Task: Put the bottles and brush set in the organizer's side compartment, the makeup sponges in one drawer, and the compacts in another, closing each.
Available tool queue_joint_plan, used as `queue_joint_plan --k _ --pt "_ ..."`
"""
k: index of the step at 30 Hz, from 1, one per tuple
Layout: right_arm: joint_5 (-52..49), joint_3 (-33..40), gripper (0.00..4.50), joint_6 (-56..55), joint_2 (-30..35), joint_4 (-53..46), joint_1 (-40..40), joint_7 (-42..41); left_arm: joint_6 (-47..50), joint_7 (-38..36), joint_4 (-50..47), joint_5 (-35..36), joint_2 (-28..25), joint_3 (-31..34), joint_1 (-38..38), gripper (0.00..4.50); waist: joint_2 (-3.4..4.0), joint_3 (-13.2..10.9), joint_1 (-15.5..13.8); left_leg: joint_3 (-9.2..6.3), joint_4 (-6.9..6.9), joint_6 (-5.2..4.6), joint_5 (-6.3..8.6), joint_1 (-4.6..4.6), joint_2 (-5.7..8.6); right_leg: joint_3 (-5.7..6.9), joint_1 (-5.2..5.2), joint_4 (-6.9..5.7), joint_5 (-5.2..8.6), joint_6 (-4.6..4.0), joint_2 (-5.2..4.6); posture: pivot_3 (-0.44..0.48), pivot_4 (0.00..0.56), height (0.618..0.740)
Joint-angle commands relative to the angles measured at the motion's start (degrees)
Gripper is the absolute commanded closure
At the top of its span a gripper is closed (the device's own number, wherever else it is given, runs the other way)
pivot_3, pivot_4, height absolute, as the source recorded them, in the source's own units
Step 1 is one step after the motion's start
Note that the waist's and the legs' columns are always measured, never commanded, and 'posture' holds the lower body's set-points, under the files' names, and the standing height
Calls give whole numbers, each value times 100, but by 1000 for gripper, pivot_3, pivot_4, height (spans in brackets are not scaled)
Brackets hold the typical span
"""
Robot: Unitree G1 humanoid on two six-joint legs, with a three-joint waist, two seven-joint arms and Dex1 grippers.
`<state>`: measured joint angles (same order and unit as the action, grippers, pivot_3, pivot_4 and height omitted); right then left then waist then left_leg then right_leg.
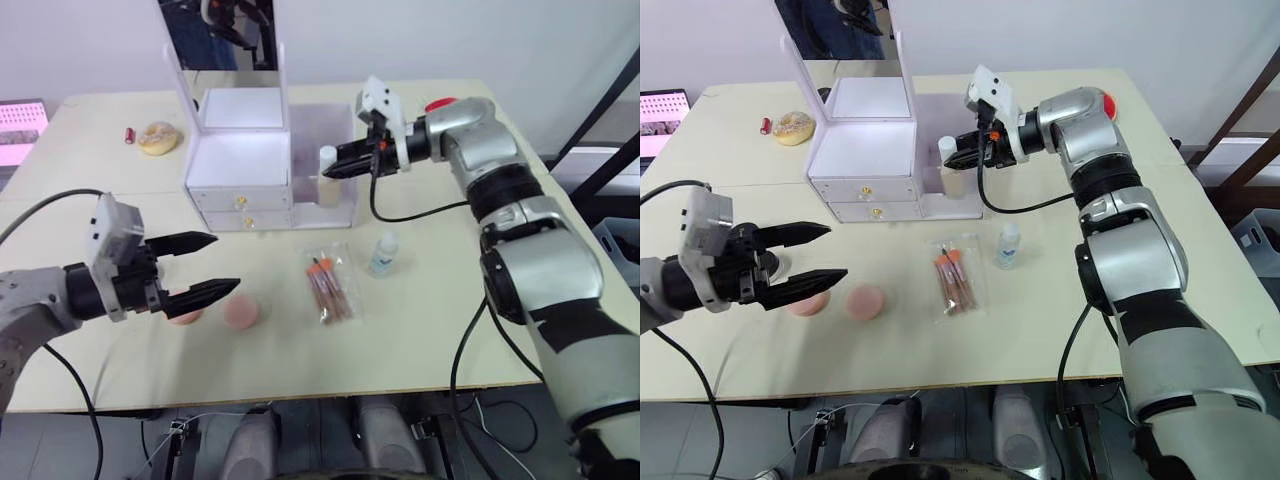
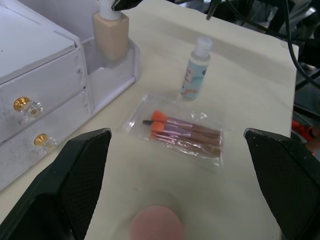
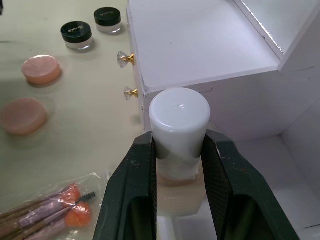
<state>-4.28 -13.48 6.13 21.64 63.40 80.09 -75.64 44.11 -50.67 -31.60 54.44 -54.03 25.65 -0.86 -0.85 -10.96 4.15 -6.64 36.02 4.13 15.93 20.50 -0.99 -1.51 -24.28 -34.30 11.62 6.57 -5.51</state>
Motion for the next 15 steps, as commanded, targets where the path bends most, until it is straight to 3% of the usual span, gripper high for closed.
queue_joint_plan --k 1,15 --pt "228 122 3750 -216 -24 257 185 194 2 34 -108 113 -66 200 -41 0 0 0 -7 0 2 0 0 -1 0 0 2 0 -1 -1 0 0 150 739" --pt "329 540 3750 -416 58 577 432 145 92 41 -50 253 -194 227 -124 0 0 0 -13 -1 5 1 -1 -3 0 0 7 -4 -2 -3 0 0 150 739"
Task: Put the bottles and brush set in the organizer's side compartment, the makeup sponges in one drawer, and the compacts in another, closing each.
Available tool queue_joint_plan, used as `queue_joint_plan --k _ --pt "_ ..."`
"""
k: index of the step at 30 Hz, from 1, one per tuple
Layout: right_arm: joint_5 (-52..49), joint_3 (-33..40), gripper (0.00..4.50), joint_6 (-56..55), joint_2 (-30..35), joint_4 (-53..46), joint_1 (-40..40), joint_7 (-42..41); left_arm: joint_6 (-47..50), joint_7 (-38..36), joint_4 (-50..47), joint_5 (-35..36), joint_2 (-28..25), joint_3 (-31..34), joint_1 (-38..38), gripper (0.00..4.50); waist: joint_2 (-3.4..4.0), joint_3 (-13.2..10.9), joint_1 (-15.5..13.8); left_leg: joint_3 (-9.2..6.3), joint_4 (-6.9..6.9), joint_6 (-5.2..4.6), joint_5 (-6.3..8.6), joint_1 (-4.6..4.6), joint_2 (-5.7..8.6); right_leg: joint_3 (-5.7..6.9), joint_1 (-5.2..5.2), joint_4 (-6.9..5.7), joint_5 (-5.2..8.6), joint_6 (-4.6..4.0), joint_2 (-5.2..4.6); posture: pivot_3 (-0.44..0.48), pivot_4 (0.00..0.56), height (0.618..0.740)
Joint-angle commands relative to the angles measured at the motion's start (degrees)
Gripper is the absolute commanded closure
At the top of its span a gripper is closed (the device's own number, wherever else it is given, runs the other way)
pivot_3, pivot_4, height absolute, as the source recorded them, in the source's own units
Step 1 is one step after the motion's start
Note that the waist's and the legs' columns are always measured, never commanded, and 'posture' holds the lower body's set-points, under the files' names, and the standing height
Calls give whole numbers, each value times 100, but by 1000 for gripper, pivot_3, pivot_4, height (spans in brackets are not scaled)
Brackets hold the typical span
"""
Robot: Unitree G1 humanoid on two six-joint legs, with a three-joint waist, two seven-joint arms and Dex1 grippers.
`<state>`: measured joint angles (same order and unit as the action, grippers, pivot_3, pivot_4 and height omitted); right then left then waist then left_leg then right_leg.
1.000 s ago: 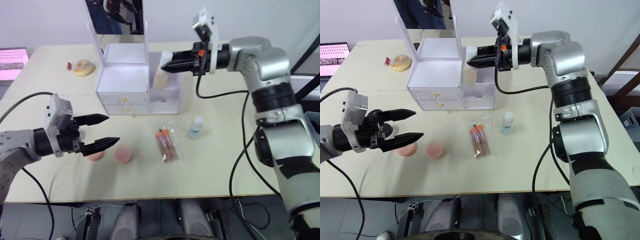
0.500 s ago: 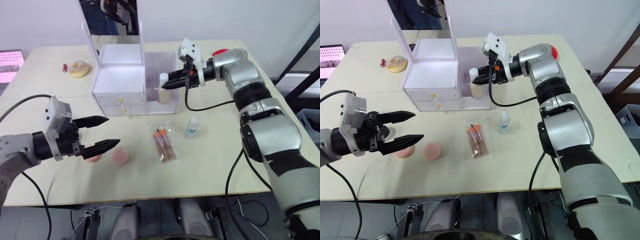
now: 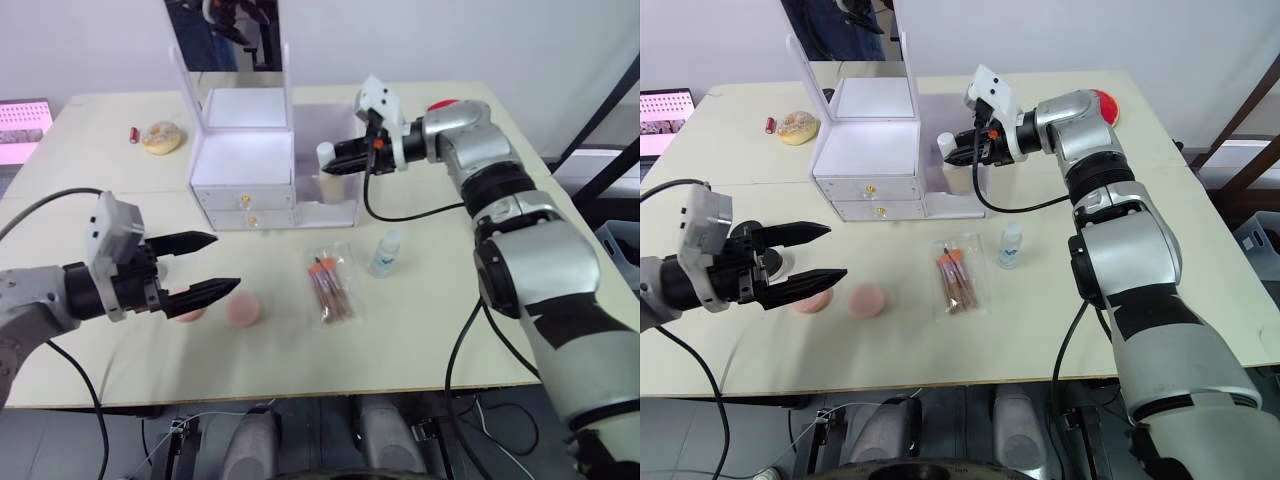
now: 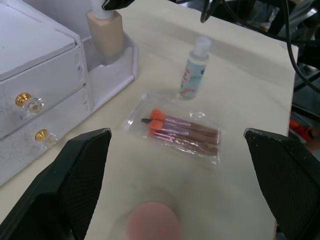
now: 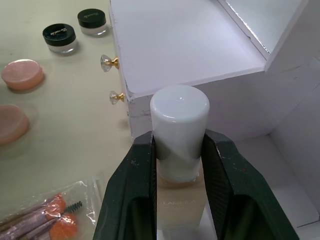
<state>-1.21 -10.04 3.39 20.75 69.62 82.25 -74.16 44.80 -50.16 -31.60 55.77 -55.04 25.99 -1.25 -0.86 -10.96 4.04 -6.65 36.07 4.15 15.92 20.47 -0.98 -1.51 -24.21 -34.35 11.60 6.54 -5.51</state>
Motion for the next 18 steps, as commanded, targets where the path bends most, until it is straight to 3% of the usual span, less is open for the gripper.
queue_joint_plan --k 1,18 --pt "1 240 3750 -170 144 -33 189 -34 28 -8 -43 123 -97 183 -99 0 0 0 -1 0 0 0 0 0 0 0 0 0 0 0 0 0 150 739" --pt "-46 757 3750 -565 -41 24 100 -106 176 -46 -73 215 -166 264 -103 0 1 -1 19 0 -13 0 0 2 0 0 -8 4 1 8 1 0 150 739"
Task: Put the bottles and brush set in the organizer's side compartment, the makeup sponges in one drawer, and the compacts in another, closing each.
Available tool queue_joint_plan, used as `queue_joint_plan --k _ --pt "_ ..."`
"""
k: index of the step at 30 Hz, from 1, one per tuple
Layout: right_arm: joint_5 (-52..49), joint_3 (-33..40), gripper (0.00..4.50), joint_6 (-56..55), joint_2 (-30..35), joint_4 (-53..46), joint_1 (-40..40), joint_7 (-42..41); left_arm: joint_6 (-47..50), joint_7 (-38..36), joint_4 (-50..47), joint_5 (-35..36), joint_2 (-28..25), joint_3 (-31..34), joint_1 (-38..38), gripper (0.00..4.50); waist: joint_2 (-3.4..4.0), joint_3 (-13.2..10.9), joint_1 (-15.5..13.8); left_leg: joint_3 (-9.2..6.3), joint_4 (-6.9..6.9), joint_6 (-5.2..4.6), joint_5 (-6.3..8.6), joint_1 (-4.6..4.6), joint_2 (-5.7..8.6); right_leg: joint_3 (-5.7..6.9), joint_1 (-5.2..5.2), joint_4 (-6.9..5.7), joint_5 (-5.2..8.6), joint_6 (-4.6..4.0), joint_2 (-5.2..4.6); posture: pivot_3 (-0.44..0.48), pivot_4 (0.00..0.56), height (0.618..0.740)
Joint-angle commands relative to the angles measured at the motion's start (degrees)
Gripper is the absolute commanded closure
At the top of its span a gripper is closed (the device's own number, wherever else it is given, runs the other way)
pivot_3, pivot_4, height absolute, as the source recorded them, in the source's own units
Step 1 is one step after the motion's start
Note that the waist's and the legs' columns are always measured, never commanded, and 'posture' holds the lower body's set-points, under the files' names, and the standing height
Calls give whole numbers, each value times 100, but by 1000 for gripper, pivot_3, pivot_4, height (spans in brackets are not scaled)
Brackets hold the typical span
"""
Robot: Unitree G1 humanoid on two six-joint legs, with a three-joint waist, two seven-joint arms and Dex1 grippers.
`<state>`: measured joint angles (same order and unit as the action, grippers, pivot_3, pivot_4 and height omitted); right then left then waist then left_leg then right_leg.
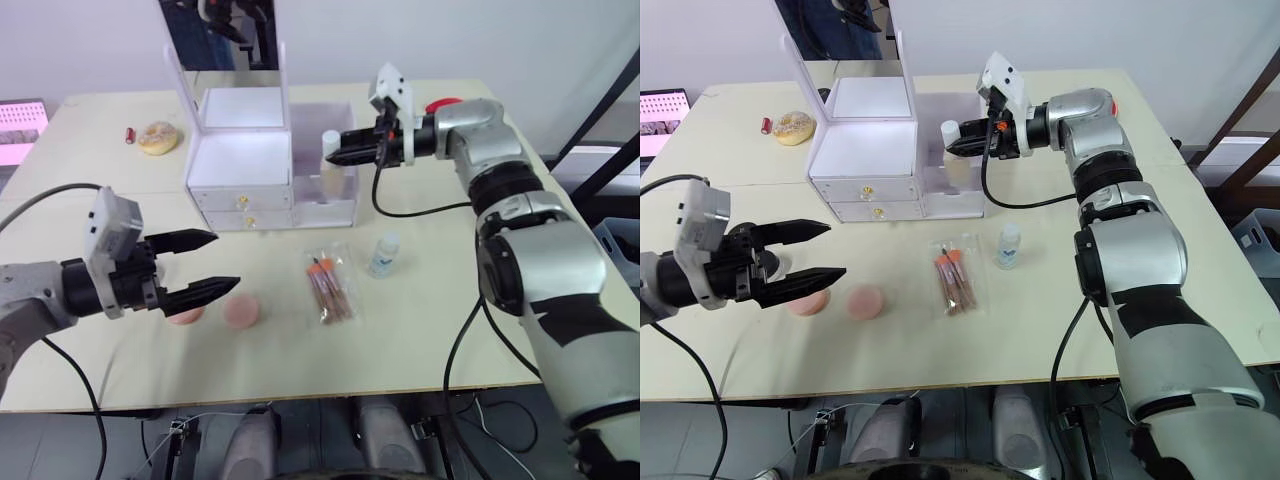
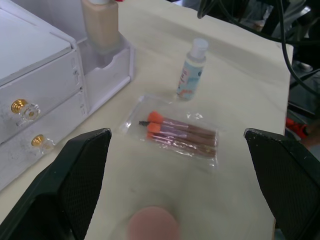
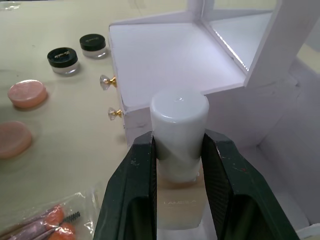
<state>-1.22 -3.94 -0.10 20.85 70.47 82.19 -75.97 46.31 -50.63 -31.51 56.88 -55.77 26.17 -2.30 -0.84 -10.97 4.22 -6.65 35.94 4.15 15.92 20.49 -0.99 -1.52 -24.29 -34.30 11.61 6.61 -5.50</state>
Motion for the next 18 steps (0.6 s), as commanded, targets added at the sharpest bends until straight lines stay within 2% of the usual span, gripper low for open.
queue_joint_plan --k 1,18 --pt "-27 138 3750 -273 -59 -48 91 88 33 2 -87 112 -98 255 6 0 0 0 1 0 0 0 0 -1 0 0 0 -1 0 0 0 0 150 739" --pt "438 26 3750 -404 -169 277 -248 591 90 -13 -138 200 -191 489 188 0 0 0 -1 0 0 0 0 0 0 0 0 -1 1 -2 0 0 150 739"
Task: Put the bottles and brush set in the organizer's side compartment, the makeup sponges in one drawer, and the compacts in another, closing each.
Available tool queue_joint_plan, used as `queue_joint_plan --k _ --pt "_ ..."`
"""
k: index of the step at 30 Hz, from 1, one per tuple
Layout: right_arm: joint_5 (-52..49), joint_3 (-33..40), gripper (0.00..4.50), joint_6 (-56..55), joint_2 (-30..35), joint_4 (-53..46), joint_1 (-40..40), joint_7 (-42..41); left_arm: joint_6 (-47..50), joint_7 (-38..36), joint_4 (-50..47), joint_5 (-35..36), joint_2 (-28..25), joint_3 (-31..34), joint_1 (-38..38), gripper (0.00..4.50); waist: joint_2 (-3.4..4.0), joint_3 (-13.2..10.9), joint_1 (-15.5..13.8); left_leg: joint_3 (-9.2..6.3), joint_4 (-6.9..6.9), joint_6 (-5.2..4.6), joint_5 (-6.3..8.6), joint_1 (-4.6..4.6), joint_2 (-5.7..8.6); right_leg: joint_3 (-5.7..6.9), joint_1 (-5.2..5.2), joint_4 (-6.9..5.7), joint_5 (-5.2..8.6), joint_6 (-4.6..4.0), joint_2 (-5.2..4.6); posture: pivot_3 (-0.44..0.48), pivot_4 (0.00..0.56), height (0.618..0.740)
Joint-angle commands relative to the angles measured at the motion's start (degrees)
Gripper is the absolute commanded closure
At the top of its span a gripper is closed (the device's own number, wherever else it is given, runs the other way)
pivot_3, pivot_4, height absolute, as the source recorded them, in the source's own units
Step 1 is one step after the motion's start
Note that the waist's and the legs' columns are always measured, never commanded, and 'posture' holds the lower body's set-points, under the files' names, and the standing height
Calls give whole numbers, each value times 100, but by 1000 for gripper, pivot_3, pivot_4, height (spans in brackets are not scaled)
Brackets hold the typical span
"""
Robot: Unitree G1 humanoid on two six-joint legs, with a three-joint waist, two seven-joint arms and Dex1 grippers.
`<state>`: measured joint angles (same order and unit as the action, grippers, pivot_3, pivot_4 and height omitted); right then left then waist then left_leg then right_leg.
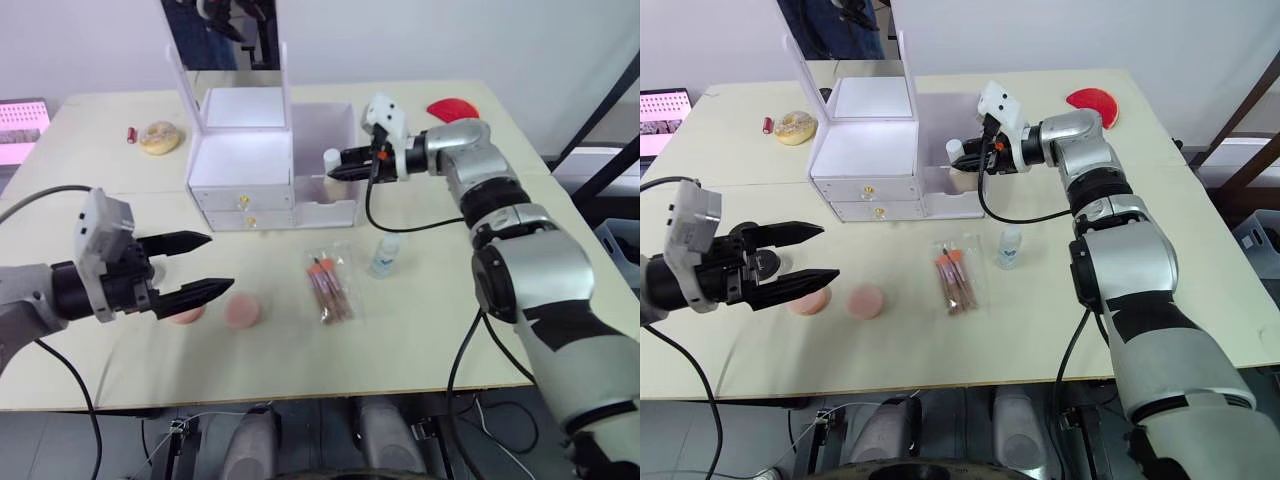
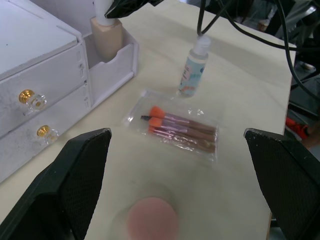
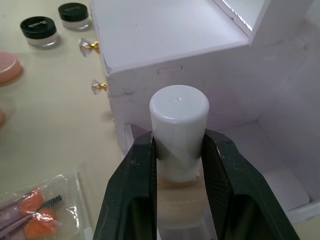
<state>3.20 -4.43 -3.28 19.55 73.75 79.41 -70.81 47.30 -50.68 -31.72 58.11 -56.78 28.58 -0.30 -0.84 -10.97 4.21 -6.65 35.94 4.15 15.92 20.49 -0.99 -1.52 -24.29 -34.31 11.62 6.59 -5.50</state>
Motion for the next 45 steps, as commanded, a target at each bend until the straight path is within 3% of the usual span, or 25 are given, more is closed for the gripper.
queue_joint_plan --k 1,12,14,16,20,29,35,41,45 --pt "16 70 3750 -87 -52 -29 11 109 -8 -11 -114 77 -96 251 -12 0 0 0 2 0 0 0 0 0 0 0 0 0 0 1 0 0 150 739" --pt "188 83 3750 -14 -93 79 -67 425 10 -15 -89 109 -151 242 -56 0 0 0 1 0 1 0 0 0 0 0 0 -1 0 0 0 0 150 739" --pt "165 114 2740 6 -96 61 -33 395 14 -17 -81 115 -156 236 -68 0 0 0 1 0 1 0 0 0 0 0 0 -1 0 0 0 0 150 739" --pt "110 164 2118 30 -97 30 15 314 17 -17 -67 119 -159 225 -84 0 0 0 1 0 1 0 0 0 0 0 0 0 0 0 0 0 150 739" --pt "1 278 11 93 -86 -50 137 92 14 -30 -28 105 -157 180 -125 0 0 0 1 0 2 0 0 0 0 0 0 -1 -1 1 0 0 150 739" --pt "-420 513 11 536 113 -491 464 -768 10 -74 33 67 -156 115 -202 0 0 0 8 0 2 0 0 -1 0 0 0 -2 -1 1 0 0 150 739" --pt "-1053 803 11 1692 741 -1941 301 -1288 -31 -241 267 -60 -251 374 -106 0 1 -1 -29 -1 2 0 0 7 0 1 0 1 -1 2 0 0 150 739" --pt "-1834 1245 11 3782 2112 -5134 -1486 -1111 -172 -765 1210 -602 -401 1452 627 0 -6 3 -57 -5 -7 -4 4 6 0 3 0 2 13 16 -1 0 150 739" --pt "-2339 1834 11 4685 2920 -6581 -2957 -823 -591 -1199 2272 -1275 -508 1973 1102 0 4 -3 -35 3 -6 -12 8 6 1 0 -2 5 19 16 -2 0 150 739"
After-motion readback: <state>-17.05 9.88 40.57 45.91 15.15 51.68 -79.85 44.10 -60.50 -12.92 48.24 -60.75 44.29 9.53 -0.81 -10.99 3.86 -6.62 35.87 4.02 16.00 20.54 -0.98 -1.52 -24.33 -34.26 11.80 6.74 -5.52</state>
